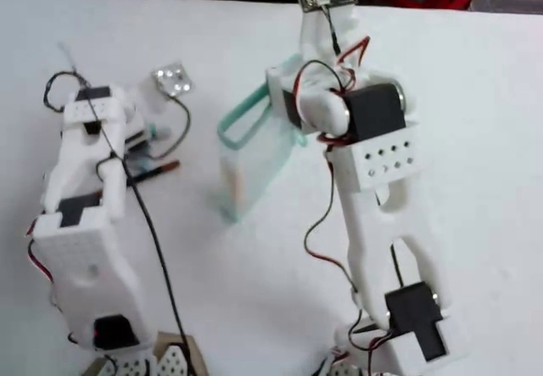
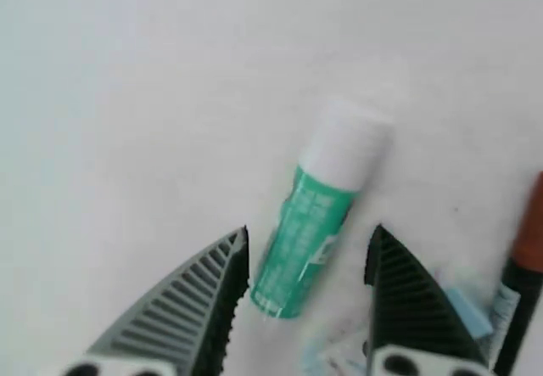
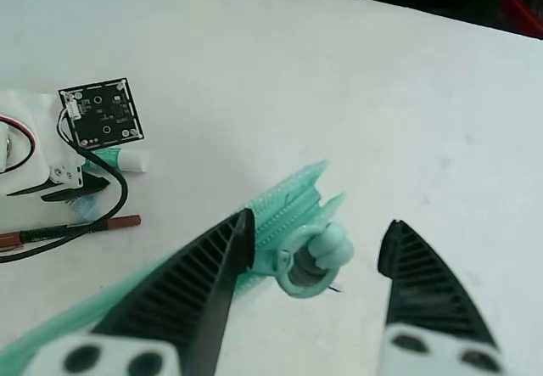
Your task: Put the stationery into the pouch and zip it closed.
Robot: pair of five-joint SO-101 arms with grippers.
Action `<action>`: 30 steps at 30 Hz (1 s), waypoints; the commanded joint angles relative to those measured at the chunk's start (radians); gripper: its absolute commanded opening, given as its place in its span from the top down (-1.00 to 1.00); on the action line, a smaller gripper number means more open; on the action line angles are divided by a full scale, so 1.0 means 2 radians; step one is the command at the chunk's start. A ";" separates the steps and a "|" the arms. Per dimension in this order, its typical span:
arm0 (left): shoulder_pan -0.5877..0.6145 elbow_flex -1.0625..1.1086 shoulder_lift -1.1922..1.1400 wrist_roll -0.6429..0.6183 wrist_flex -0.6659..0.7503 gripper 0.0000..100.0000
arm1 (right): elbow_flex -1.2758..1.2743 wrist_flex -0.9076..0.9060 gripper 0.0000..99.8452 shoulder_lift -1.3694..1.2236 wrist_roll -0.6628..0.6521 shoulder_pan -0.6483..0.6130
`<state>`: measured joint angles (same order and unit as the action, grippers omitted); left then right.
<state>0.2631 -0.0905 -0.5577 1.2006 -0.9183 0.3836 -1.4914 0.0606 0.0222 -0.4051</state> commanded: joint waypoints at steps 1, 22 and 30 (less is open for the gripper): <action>-0.010 -0.001 0.000 0.027 -0.002 0.52 | -0.017 -0.001 0.52 -0.009 0.000 0.001; -0.022 -0.225 -0.072 0.023 -0.261 0.91 | -0.018 -0.001 0.52 -0.009 0.000 0.022; -0.020 -0.428 -0.010 -0.021 -0.424 0.91 | -0.018 -0.001 0.52 -0.009 0.000 0.024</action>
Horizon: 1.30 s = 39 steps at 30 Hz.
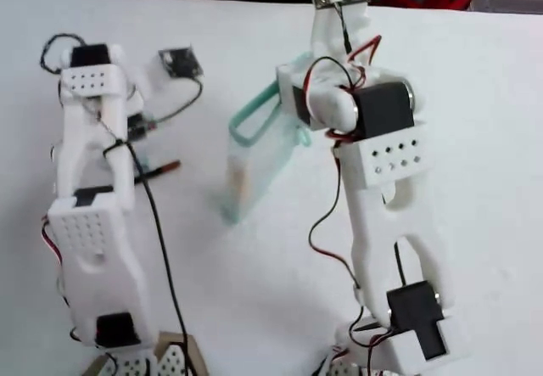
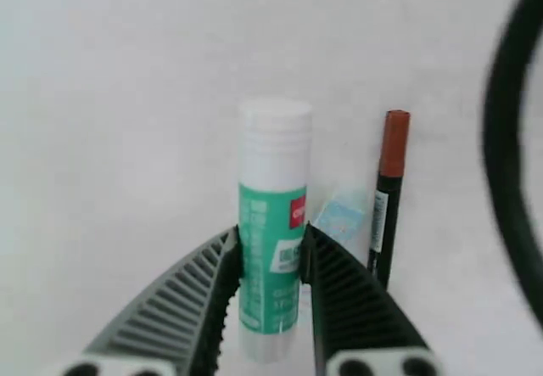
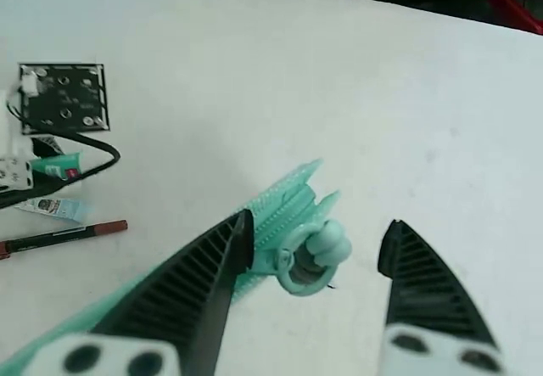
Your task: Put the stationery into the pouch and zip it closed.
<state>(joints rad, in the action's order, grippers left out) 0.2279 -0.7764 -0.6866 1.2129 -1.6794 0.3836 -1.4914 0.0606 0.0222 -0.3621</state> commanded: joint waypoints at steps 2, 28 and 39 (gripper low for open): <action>-0.003 -0.122 0.078 -0.064 -0.053 0.91 | -0.018 -0.001 0.52 -0.009 0.000 0.003; -0.259 -0.141 0.470 -0.700 -0.049 0.90 | -0.037 -0.004 0.52 -0.004 0.001 -0.019; -0.332 -0.101 0.590 -0.706 -0.054 0.91 | -0.037 -0.005 0.52 -0.004 0.001 -0.016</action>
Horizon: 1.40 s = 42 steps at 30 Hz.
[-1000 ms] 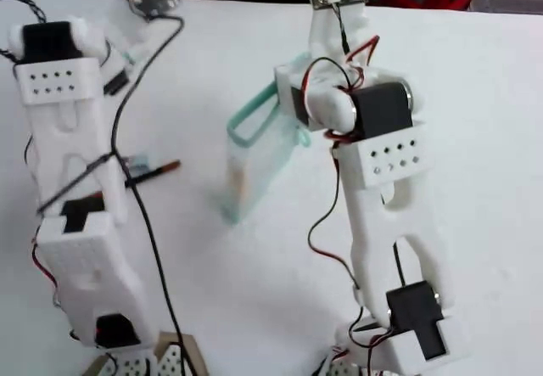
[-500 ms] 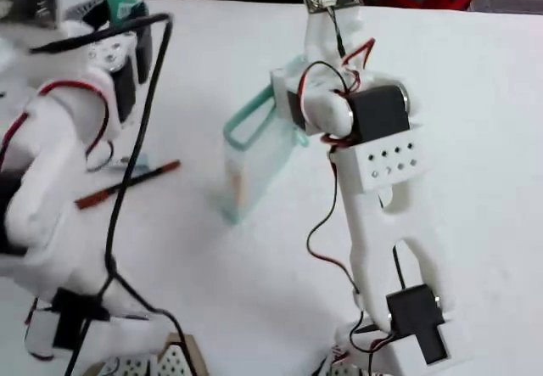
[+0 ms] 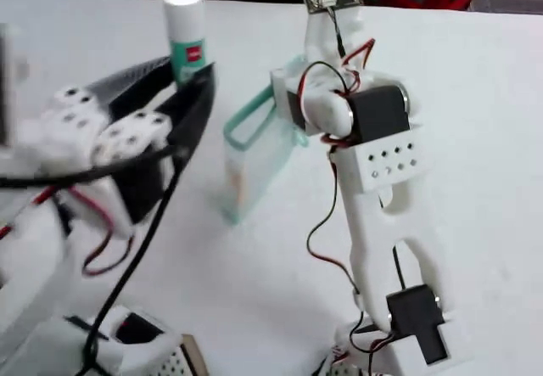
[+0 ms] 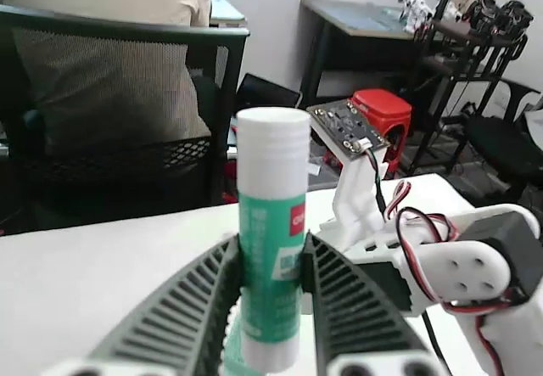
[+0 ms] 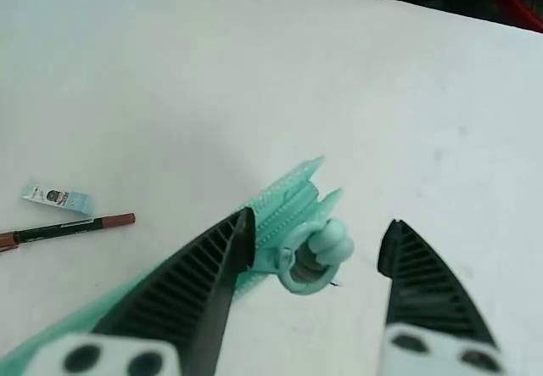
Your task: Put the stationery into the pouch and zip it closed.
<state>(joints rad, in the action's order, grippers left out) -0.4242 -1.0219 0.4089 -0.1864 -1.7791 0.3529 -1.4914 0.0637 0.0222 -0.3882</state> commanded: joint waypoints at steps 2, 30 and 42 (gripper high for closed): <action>-0.007 0.066 0.089 -0.006 -0.003 0.91 | -0.021 -0.007 0.52 -0.006 0.001 -0.003; 0.007 0.954 0.353 0.059 0.731 0.90 | -0.041 -0.004 0.52 -0.007 0.001 -0.003; 0.040 1.006 0.307 0.056 0.764 0.90 | -0.036 -0.004 0.52 -0.005 0.000 0.005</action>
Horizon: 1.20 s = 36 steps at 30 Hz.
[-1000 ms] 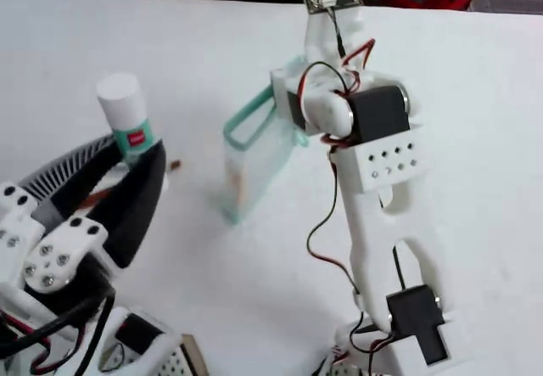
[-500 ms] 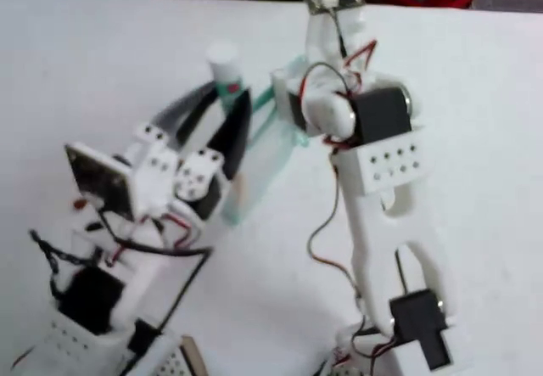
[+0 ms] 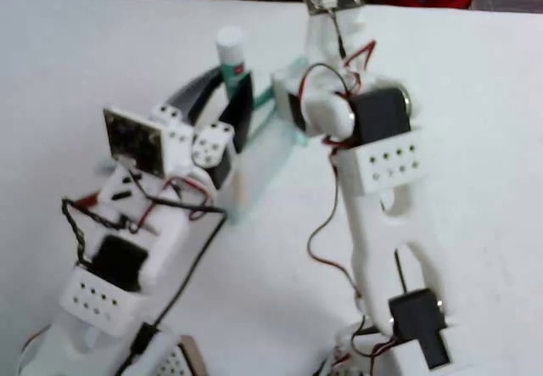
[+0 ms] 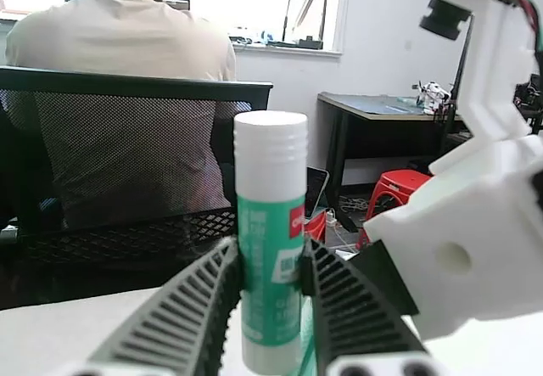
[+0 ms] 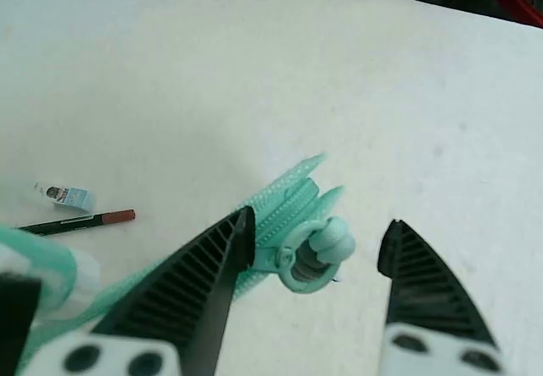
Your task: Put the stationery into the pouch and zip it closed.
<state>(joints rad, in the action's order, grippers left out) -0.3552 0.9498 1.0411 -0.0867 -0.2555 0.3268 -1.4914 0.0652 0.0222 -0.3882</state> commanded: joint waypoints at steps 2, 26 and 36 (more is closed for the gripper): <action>0.005 0.033 -0.008 0.006 0.002 0.90 | -0.021 -0.004 0.52 -0.006 0.000 0.006; -0.053 0.066 0.096 0.008 0.044 0.90 | -0.002 -0.020 0.60 -0.007 0.000 0.002; -0.030 0.058 0.072 0.008 0.087 0.90 | -0.002 -0.020 0.60 -0.007 0.000 0.003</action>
<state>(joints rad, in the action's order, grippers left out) -0.4289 1.0925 1.2006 -0.0775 -0.1235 0.3314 -1.4975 0.0652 0.0222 -0.3867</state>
